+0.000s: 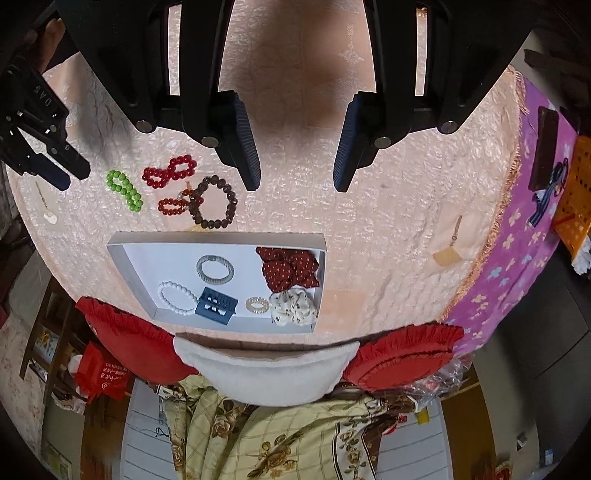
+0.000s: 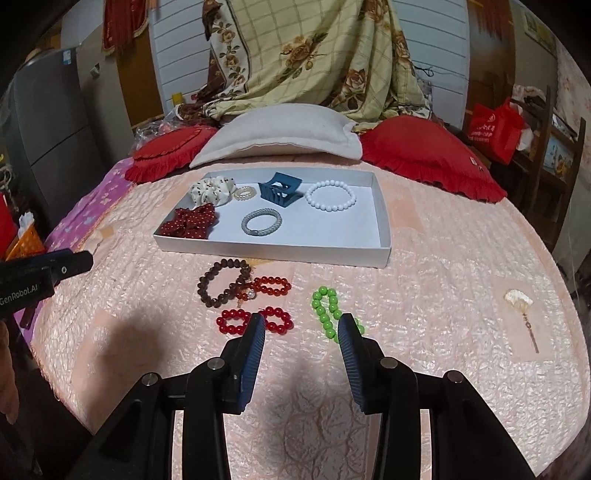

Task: Organize jewelry
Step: 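Move the left tool toward the brown bead bracelet while the right tool approaches the green bead strand, then grasp the brown bead bracelet with the left tool while the right tool grasps the green bead bracelet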

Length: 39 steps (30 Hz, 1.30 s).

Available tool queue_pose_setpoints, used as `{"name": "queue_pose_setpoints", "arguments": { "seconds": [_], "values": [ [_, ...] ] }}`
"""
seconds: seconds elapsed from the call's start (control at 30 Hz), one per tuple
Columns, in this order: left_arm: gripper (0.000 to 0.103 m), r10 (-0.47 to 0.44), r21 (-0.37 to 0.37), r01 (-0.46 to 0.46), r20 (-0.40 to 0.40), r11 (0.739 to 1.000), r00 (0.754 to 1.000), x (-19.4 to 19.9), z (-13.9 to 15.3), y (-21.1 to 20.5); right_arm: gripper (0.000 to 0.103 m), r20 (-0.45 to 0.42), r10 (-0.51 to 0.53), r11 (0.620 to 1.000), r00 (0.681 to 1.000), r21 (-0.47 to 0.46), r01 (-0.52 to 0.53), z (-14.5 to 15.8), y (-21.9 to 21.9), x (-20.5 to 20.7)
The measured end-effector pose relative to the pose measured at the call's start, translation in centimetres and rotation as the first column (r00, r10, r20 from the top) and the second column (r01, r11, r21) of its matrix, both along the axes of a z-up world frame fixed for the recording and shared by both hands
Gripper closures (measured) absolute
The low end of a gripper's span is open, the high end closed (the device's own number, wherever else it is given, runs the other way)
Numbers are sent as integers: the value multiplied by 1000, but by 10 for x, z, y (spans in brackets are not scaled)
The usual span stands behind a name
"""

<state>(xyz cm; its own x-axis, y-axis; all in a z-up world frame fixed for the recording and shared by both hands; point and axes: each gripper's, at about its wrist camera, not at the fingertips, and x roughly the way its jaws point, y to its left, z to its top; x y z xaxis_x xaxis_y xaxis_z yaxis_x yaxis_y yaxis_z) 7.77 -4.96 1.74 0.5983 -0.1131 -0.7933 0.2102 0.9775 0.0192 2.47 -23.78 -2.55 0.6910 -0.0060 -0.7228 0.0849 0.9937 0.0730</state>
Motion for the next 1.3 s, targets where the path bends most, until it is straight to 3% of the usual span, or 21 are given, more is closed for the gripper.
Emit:
{"name": "queue_pose_setpoints", "arguments": {
  "seconds": [0.2,0.4,0.6,0.83,1.03,1.17,1.2,1.23,1.27,1.3],
  "values": [
    [63,-18,-59,13,-96,998,995,24,-33,4,64,-24,-69,996,997,49,70,-19,-28,-1],
    [63,-93,-103,74,-185,992,978,60,-69,-23,64,-58,-117,985,992,119,123,-42,-62,1],
    [63,-149,-72,136,-216,988,965,97,-96,-58,64,-70,-130,983,989,121,138,-54,-81,10],
    [63,-180,-79,167,-201,983,963,113,-104,-73,64,-89,-47,994,995,90,55,-66,-70,36],
    [63,-210,-24,209,-147,978,967,106,-107,-78,65,-104,16,999,994,53,-11,-75,-54,56],
    [63,-212,-10,213,-135,977,968,107,-108,-83,72,-104,28,999,994,29,-25,-73,-48,63],
    [65,-210,-6,211,-137,977,968,108,-108,-84,72,-107,30,999,994,28,-27,-73,-47,65],
    [76,-213,-2,214,-139,977,967,108,-107,-84,72,-109,30,999,994,27,-28,-73,-46,66],
    [95,-214,7,216,-138,976,967,107,-106,-85,72,-112,31,999,993,24,-28,-73,-46,69],
    [96,-228,-8,230,-159,973,960,107,-106,-84,72,-113,33,999,993,18,-31,-73,-44,71]
  ]
}}
